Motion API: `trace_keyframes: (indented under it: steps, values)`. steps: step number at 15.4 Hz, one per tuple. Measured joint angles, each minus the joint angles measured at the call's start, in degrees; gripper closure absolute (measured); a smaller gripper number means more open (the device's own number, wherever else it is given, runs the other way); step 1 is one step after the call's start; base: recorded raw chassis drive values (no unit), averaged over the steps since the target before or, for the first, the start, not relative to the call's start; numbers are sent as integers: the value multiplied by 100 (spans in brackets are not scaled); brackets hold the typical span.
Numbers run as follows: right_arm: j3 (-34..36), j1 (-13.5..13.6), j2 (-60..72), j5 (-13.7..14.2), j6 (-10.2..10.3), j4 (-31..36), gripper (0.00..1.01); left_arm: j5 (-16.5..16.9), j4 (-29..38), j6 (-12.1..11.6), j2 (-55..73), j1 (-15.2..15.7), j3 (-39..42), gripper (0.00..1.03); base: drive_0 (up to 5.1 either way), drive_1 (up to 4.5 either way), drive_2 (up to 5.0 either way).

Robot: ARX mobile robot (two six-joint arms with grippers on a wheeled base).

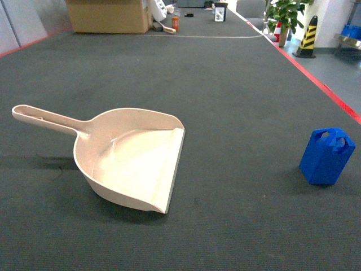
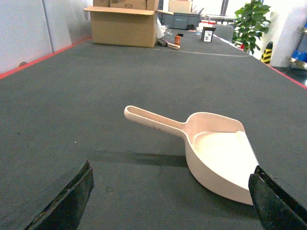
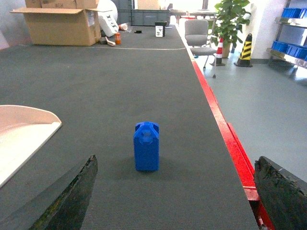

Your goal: Place part in tray to right shelf

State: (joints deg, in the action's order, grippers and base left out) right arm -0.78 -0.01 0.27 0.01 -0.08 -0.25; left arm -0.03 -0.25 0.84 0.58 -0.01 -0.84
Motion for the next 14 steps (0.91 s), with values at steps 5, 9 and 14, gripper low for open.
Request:
trace_keyframes:
  steps: [5,9,14]
  values:
    - [0,0,0,0,0,0,3,0,0,0,0,0,0,5,0,0,0]
    - [0,0,0,0,0,0,3,0,0,0,0,0,0,5,0,0,0]
    - [0,0,0,0,0,0,3,0,0,0,0,0,0,5,0,0,0]
